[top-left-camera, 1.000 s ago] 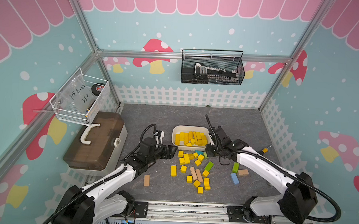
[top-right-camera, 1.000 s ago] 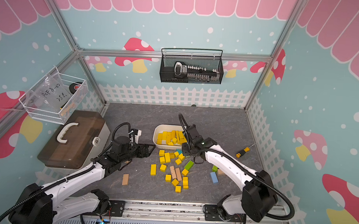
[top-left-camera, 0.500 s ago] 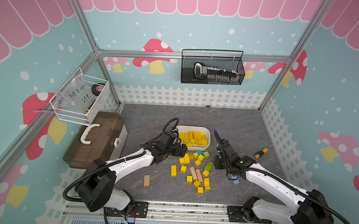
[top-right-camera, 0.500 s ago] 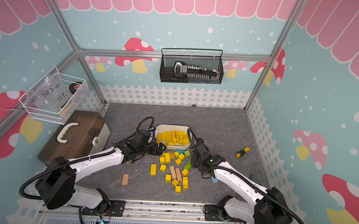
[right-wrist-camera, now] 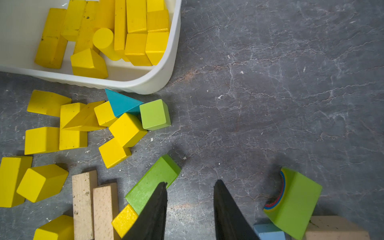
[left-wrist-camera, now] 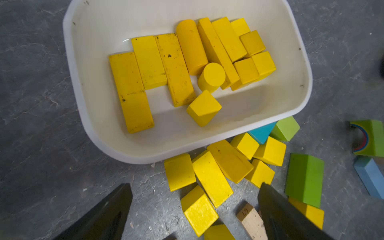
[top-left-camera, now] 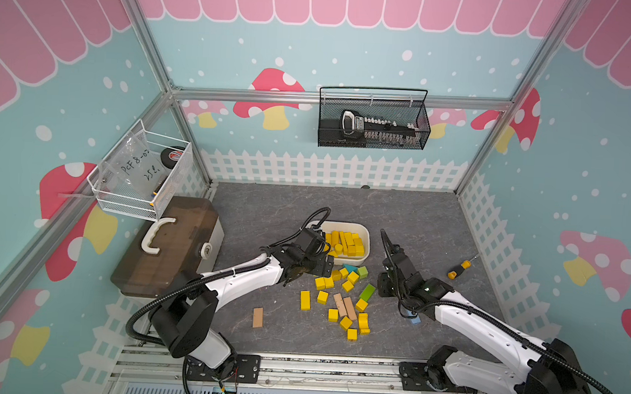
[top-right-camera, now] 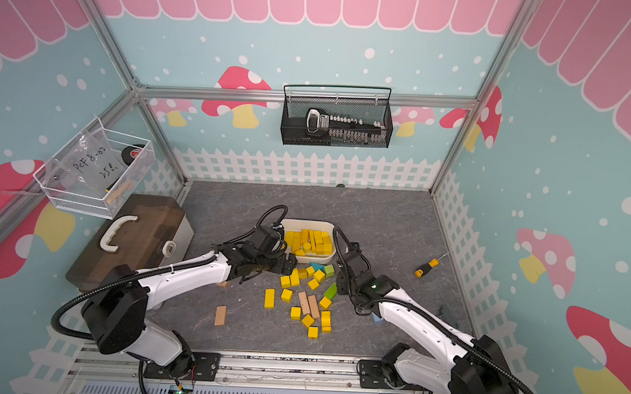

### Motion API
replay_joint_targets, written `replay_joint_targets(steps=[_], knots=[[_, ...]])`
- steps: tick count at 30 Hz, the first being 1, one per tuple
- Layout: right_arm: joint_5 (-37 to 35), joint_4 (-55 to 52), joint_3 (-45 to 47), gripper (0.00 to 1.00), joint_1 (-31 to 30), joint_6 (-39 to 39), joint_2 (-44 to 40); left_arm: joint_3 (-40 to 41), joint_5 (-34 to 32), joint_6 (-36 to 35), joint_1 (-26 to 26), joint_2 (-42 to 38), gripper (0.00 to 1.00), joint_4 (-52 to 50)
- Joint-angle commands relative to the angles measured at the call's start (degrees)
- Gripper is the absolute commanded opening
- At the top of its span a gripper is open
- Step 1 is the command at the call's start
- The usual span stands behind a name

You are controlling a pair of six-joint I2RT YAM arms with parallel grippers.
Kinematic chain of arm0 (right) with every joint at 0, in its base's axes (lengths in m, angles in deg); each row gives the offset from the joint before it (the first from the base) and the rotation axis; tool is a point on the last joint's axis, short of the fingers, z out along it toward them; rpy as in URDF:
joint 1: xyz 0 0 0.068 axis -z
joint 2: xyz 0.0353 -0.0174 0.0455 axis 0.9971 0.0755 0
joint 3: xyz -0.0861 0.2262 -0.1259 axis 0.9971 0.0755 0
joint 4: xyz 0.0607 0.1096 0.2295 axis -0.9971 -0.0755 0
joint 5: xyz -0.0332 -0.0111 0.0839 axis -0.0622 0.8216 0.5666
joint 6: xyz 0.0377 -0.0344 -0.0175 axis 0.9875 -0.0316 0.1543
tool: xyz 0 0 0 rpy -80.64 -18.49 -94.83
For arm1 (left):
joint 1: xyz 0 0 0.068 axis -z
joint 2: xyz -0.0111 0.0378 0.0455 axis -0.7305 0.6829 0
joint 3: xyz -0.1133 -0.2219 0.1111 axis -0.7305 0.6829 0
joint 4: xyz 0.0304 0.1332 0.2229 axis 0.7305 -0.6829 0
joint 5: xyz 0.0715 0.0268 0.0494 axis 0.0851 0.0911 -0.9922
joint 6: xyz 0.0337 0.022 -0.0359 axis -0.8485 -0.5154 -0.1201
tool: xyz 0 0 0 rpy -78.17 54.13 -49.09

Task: Pick out the yellow building blocks
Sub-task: Place the building block in the storage box, then pick up the building block from the center of the board.

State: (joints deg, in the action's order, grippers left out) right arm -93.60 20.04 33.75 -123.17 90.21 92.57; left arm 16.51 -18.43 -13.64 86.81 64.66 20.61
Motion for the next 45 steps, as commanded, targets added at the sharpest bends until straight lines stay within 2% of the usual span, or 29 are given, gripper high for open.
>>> replay_joint_targets(steps=[1,3,5,7,8,11,13,16,19,22,23,25,28,31,34,41,45], knots=[[-0.58,0.56,0.01,0.38,0.12,0.71,0.3,-1.39,-2.62,-0.42,0.14,1.01,0.99,-4.43],[0.29,1.58,1.02,0.39,0.08,0.47,-1.33,-1.23,-2.48,-0.46,0.13,0.67,0.99,-4.3],[-0.05,0.82,2.44,0.33,0.14,1.65,-4.38,-0.78,-2.39,-0.6,0.13,0.09,0.98,-3.83],[-1.41,0.39,4.46,0.35,0.12,3.03,-9.01,-0.57,-2.46,-0.63,0.11,-0.08,0.98,-3.6],[-2.35,-0.26,5.42,0.45,0.12,3.86,-11.62,-0.59,-2.26,-0.73,0.16,-0.09,0.97,-3.42],[-2.57,-0.67,7.95,0.63,0.23,6.86,-16.87,-0.59,-1.96,-0.86,0.21,-0.04,0.96,-3.18],[-2.78,-0.67,8.63,0.66,0.21,8.05,-18.21,-0.45,-2.11,-0.89,0.25,-0.09,0.96,-3.23],[-1.94,-1.5,7.87,0.64,0.23,7.43,-19.44,-0.5,-2.29,-0.72,0.15,-0.18,0.95,-3.26],[-2.97,-0.83,9.48,0.69,0.25,8.16,-21.69,-0.72,-2.34,-0.72,0.24,0.17,0.95,-3.35],[-6.03,-4.26,9.94,0.95,0.63,11.77,-22.9,-1.3,-2.2,-0.76,0.21,0.94,0.94,-3.81],[-6.11,-4.09,10.36,0.99,0.85,11.58,-23.51,-1.47,-2.01,-0.9,0.18,1.29,0.93,-3.94],[-5.02,-1.89,10.76,0.98,1.04,9.92,-23.33,-1.95,-1.85,-0.85,0.23,1.82,0.93,-4.18],[-3.88,-0.96,8.86,0.99,1.2,8.5,-18.02,-2.13,-1.73,-0.86,0.19,2.1,0.96,-4.3],[-1.32,0.83,6.89,0.91,1.19,6.44,-12.6,-2.06,-1.85,-0.79,0.19,2.11,0.99,-4.2],[-0.15,2.13,6.21,0.89,1.17,5.3,-10.42,-2.1,-1.41,-0.98,0.2,2.26,0.99,-4.16],[-0.59,2.6,8.97,0.95,1.16,5.78,-16.5,-4.07,-0.85,-1.69,0.23,2.56,0.99,-6.01],[-0.46,2.89,9.37,0.93,1.17,5.96,-17.03,-3.66,-1.1,-1.68,0.28,2.02,0.99,-5.5]])
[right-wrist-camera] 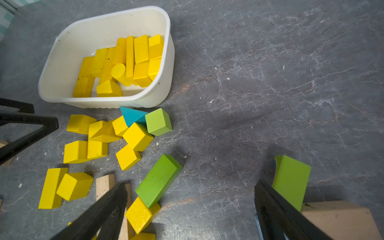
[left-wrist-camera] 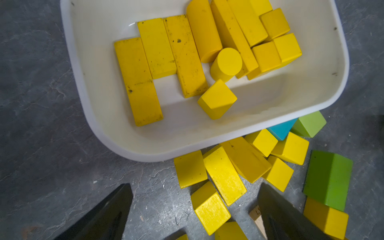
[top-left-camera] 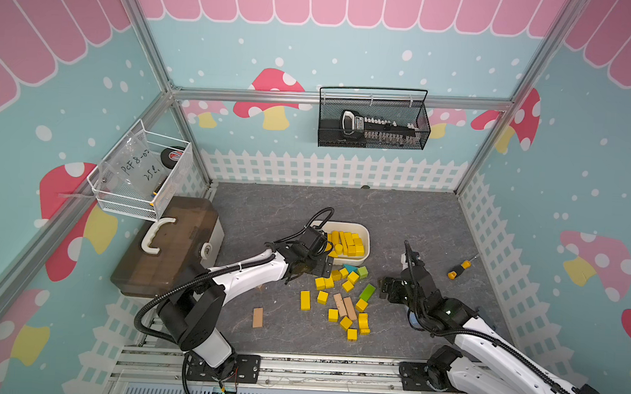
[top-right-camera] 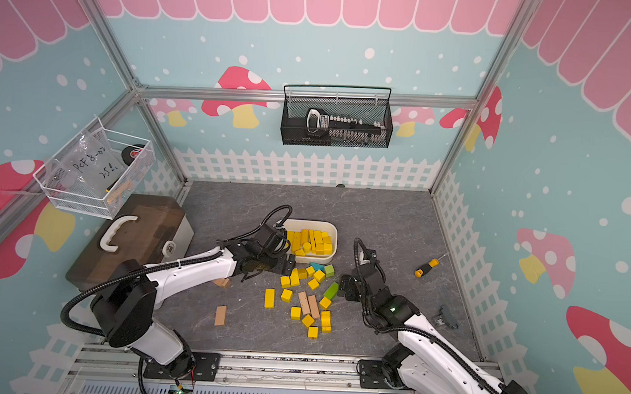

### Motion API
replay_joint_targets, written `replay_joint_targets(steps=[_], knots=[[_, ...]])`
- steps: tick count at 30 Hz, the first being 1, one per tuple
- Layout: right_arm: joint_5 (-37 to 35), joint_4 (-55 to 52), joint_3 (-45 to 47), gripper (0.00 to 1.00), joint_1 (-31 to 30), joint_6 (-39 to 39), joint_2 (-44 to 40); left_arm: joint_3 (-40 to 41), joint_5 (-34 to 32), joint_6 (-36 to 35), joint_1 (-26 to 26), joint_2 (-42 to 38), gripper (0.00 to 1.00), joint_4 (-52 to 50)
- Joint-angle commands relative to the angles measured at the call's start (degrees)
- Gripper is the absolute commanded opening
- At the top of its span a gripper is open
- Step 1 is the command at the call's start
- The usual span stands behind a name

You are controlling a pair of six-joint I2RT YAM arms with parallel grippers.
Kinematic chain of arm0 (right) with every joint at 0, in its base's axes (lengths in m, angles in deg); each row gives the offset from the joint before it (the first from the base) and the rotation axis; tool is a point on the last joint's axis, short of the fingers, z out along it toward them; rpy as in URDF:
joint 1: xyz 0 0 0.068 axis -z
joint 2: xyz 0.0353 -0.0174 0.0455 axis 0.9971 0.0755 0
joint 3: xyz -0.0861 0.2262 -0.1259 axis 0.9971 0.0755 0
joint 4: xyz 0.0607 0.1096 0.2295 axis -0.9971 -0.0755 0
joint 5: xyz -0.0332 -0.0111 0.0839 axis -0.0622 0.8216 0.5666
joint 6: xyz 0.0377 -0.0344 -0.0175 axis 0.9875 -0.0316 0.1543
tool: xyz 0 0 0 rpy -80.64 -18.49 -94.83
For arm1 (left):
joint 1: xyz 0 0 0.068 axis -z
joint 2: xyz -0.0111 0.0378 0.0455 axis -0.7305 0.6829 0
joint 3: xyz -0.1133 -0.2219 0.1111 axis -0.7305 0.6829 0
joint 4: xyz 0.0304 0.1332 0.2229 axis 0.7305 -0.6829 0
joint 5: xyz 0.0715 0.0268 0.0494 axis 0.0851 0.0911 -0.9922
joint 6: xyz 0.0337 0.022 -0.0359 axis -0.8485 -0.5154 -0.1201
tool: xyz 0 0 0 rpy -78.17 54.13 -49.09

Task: Pick out the yellow building blocks
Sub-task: Pick up the building block from the center of the board.

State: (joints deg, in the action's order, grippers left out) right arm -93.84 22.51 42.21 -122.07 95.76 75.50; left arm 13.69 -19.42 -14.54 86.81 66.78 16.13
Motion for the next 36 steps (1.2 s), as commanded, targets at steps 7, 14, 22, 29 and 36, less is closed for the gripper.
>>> replay_joint_targets(steps=[7,14,22,29,36], knots=[[-1.01,-0.25,-0.41,0.85,0.1,0.95,2.9,0.03,-2.1,0.4,0.21,-0.61,0.99,-0.29],[-2.75,-1.12,0.88,0.85,0.04,2.46,-0.26,3.59,-7.28,-0.82,1.3,-9.46,0.99,1.73],[-2.7,-1.23,1.0,0.86,0.05,2.46,-0.49,3.32,-7.96,0.88,0.83,-8.66,0.99,0.14],[-2.85,-1.6,0.86,0.88,0.19,2.5,-0.51,0.87,-2.69,1.14,0.89,-2.57,0.97,-2.5],[-2.68,-1.47,1.43,0.89,0.18,2.31,-1.89,-3.66,-1.02,1.35,-0.08,4.16,0.88,-5.39]])
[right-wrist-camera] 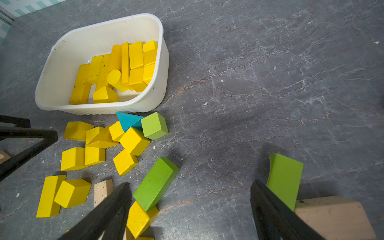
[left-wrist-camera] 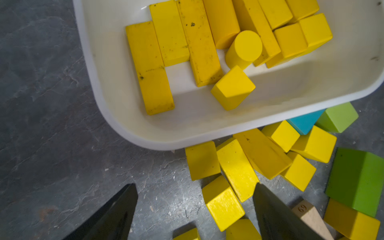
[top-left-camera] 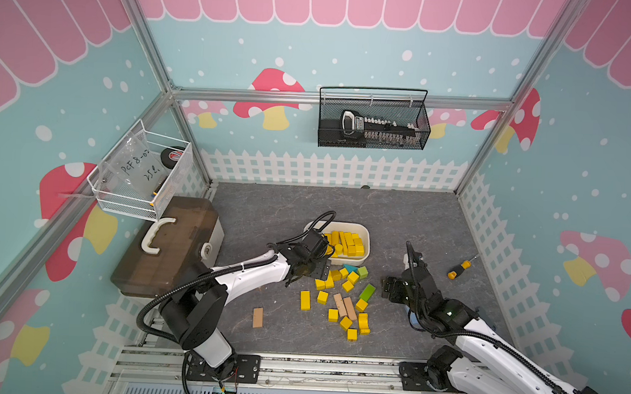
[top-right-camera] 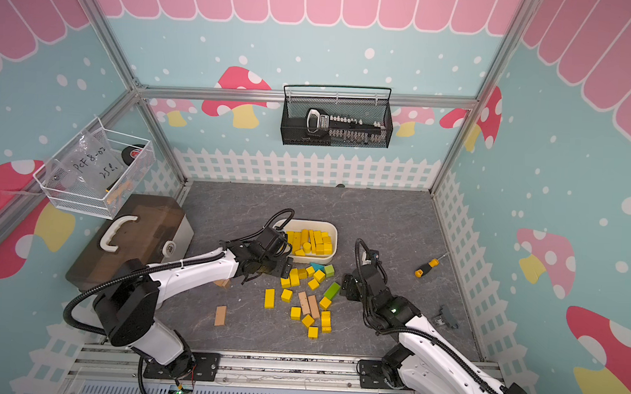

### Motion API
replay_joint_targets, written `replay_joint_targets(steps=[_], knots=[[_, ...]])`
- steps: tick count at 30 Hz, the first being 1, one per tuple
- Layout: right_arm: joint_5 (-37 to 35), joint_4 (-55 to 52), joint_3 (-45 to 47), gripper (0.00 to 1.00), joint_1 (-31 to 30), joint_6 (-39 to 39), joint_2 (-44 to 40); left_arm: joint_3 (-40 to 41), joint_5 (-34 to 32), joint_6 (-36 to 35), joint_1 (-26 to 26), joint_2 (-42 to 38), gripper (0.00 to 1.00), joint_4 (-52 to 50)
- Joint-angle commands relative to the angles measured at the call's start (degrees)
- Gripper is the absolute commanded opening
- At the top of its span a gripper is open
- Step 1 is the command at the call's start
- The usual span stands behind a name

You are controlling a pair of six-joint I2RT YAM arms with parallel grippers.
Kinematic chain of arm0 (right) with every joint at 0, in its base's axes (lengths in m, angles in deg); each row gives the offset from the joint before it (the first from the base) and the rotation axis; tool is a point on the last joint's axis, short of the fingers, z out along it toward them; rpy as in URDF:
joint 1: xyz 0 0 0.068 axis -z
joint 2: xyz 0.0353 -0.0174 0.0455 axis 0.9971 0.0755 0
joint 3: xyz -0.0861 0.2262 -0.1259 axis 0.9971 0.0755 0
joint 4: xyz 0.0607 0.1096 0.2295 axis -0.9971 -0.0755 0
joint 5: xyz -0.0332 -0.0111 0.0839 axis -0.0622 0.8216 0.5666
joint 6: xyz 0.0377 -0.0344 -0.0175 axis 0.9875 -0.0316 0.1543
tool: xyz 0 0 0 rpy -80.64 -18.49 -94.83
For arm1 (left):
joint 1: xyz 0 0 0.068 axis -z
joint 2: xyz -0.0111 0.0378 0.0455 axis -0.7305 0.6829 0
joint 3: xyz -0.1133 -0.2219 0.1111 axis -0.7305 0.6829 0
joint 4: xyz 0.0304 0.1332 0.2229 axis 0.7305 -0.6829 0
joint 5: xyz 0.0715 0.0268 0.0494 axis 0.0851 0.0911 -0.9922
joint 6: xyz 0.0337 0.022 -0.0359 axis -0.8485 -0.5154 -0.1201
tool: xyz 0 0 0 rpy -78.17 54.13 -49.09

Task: Pick out the yellow building blocks
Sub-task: Pick up the building block from the center of the board.

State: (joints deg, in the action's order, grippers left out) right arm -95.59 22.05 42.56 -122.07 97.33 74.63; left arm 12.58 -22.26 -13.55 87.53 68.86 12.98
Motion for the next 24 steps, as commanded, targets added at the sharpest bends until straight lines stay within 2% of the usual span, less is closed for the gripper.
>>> replay_joint_targets(steps=[1,6,13,19,22,24], knots=[[-0.93,-1.01,1.17,0.9,0.15,0.77,-1.27,-2.93,2.71,0.4,-1.31,3.04,0.88,-2.64],[-1.02,-0.97,1.18,0.9,0.11,0.77,-1.25,-3.63,4.74,1.12,-3.24,4.84,0.86,-3.03],[-1.01,-1.01,1.22,0.9,0.14,0.7,-1.38,-5.63,3.78,1.13,-2.92,7.35,0.72,-4.8],[-0.93,-1.01,1.11,0.9,0.17,0.65,-1.06,-7.94,2.72,0.39,-1.55,9.57,0.64,-6.5],[-0.93,-1.01,1.1,0.9,0.11,0.68,-1.0,-8.94,3.3,0.06,-1.56,10.8,0.56,-7.05],[-0.93,-1.0,1.1,0.9,0.15,0.68,-1.01,-9.81,3.56,-0.06,-1.5,11.83,0.55,-7.73]])
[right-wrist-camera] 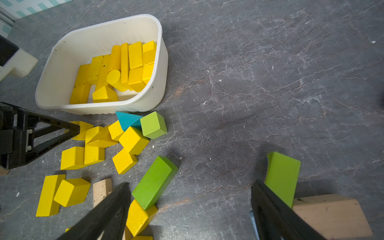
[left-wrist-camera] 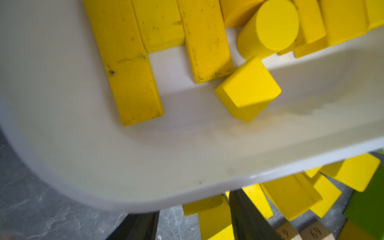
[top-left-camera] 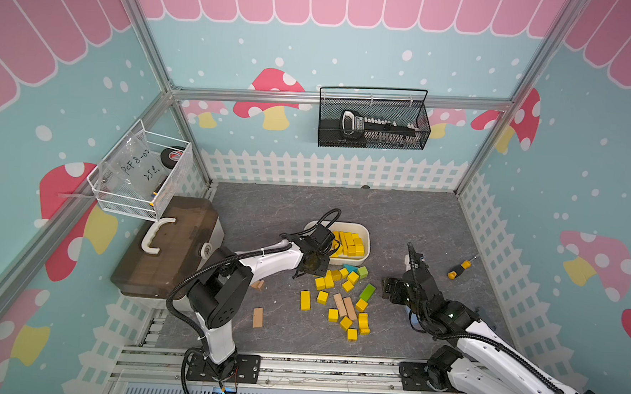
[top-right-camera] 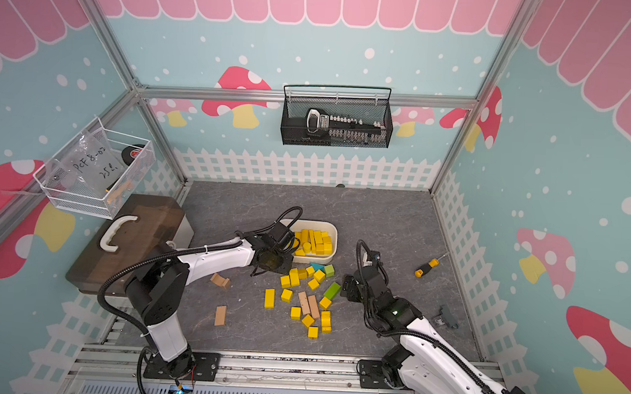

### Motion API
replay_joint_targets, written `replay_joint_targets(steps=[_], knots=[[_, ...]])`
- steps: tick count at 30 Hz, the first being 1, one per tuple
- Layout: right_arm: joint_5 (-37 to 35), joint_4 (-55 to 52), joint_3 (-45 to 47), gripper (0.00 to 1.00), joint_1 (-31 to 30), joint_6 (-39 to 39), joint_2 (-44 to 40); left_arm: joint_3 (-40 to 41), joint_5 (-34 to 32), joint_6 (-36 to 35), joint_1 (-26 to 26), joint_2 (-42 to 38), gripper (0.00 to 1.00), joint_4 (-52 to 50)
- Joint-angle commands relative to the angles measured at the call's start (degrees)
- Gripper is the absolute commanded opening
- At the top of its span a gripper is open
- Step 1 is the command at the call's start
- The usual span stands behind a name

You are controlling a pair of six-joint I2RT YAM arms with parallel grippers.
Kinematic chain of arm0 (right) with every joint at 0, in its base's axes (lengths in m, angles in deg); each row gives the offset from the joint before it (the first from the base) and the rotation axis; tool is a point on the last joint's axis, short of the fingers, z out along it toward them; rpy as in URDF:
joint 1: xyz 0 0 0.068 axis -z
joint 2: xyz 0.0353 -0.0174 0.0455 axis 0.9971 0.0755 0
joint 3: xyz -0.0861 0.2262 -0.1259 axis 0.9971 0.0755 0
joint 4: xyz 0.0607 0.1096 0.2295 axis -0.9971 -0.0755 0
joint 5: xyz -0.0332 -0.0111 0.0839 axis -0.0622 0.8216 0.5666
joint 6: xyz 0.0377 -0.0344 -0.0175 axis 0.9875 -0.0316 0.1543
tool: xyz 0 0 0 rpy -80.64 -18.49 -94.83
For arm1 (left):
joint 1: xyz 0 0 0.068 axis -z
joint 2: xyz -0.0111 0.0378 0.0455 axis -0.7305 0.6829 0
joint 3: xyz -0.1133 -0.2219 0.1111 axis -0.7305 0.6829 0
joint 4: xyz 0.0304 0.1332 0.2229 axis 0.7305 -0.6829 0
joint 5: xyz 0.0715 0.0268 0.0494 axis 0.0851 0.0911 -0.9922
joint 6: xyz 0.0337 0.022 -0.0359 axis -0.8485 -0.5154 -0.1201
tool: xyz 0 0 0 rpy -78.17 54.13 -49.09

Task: Pick out the yellow building blocks
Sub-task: Pick up the building block from the center of the board.

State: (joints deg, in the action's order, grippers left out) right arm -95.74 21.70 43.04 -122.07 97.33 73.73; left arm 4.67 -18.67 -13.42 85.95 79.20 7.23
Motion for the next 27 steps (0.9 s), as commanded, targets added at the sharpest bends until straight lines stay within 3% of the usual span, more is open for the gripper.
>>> replay_joint_targets(steps=[1,9,17,27], knots=[[-0.78,-0.61,0.66,0.9,0.11,0.68,-0.01,-2.3,0.03,-0.17,0.02,2.0,0.55,-2.33],[-0.82,-0.61,0.65,0.9,0.16,0.68,-0.16,-2.73,-0.31,0.08,-0.15,2.63,0.49,-2.89],[-0.78,-0.66,0.7,0.9,0.14,0.68,-0.35,-2.11,0.77,0.24,-0.65,2.27,0.34,-2.41],[-0.78,-0.66,0.81,0.9,0.13,0.75,-0.55,2.98,5.31,-0.74,-1.53,-2.8,0.29,2.71]])
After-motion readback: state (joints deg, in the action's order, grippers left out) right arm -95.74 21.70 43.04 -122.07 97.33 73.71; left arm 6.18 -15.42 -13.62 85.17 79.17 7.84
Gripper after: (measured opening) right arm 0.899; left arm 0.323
